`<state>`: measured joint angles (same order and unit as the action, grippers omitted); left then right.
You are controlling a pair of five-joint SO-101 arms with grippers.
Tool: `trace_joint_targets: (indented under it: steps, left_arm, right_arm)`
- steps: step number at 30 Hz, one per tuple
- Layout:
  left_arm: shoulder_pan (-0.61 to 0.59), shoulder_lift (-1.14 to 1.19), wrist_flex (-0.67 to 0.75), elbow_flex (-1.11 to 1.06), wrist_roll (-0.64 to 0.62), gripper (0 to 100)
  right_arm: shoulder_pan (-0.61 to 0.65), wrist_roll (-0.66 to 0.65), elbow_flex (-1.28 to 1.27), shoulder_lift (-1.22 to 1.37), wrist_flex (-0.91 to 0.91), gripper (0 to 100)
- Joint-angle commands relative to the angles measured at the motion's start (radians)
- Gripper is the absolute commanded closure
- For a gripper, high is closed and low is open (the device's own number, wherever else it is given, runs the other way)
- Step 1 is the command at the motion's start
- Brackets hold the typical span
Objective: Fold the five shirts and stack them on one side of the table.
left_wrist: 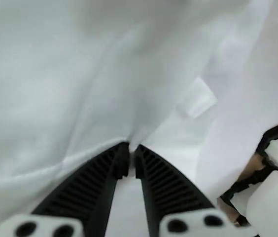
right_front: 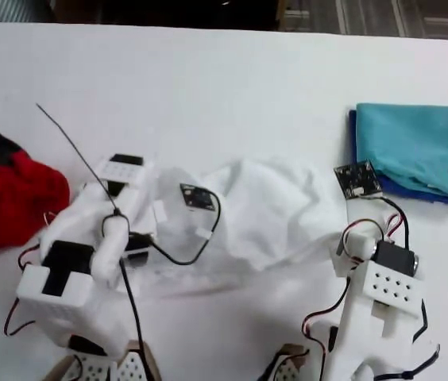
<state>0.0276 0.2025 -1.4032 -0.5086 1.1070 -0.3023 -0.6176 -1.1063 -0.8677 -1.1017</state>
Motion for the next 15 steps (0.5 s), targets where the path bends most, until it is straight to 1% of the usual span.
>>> trace_joint_targets:
  steps: [1,3,6,9,12,15]
  left_arm:
    - [-0.009,-0.012,-0.029,0.012,0.005,97]
    - [-0.011,-0.014,-0.075,0.051,0.003,97]
    - [-0.011,-0.026,-0.172,0.162,-0.054,97]
    - [-0.011,-0.089,-0.275,0.308,-0.084,97]
    - [-0.011,-0.169,-0.374,0.453,-0.086,97]
    - [-0.026,-0.250,-0.382,0.510,-0.106,97]
  right_arm:
    - [-0.002,-0.003,0.002,-0.016,0.056,97.8]
    - [-0.002,0.006,-0.008,-0.016,0.128,97.8]
    - [0.005,0.091,0.015,-0.015,0.183,97.8]
    - [0.067,0.138,0.092,-0.015,0.166,97.8]
    - [0.136,0.144,0.226,0.004,0.140,97.9]
    - [0.162,0.144,0.410,0.107,0.108,97.9]
